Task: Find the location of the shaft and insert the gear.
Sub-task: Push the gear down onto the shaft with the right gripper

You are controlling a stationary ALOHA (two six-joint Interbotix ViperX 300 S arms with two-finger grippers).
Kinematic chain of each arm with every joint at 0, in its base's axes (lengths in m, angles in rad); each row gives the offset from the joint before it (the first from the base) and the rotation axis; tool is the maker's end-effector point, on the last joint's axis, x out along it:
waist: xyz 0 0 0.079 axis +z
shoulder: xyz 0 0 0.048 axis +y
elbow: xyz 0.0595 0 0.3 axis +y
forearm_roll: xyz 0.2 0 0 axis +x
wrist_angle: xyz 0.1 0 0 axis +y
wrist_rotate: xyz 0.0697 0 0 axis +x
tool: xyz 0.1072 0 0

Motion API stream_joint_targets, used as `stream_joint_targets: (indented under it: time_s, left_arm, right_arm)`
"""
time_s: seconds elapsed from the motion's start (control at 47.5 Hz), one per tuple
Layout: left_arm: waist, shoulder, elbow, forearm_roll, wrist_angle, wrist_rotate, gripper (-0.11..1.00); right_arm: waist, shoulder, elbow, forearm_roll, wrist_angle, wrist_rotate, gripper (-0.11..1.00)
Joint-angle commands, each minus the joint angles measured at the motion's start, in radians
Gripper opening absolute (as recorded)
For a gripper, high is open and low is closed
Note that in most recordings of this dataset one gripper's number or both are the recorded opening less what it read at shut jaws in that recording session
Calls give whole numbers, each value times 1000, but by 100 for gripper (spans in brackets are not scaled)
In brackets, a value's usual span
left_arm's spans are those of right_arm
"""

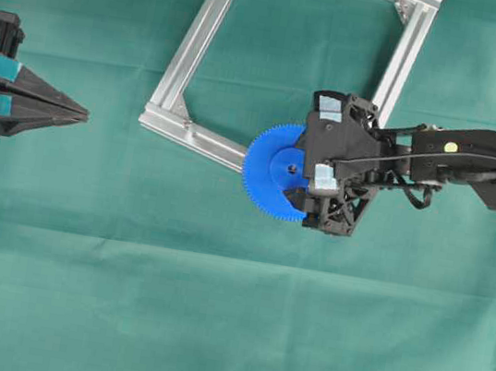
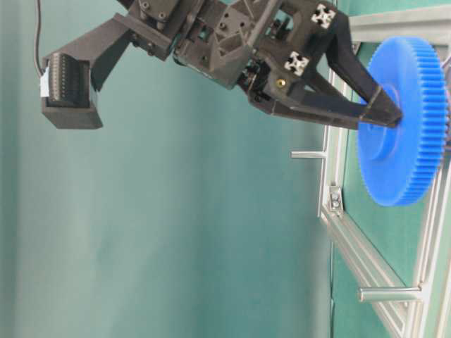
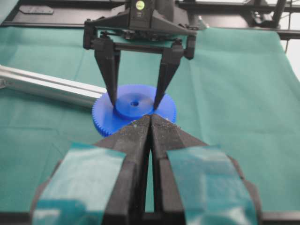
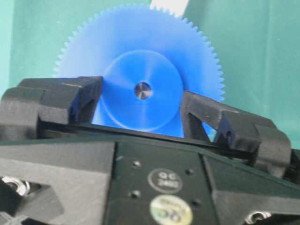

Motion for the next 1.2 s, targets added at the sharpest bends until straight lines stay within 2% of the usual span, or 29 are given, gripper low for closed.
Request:
stream_joint_targets:
  time_s: [0.0,0.716,1.18]
  left_arm:
    - [0,9,-26,-2,-3,-2,0]
    - [0,9,-26,-2,-3,-2,0]
    - [0,9,-26,-2,-3,-2,0]
  right_arm:
    - [-12,-11,-12,-2,-11,2,69]
    - [-11,60,-18,9,-84,3,69]
    - [-11,72,-18,9,-81,2,69]
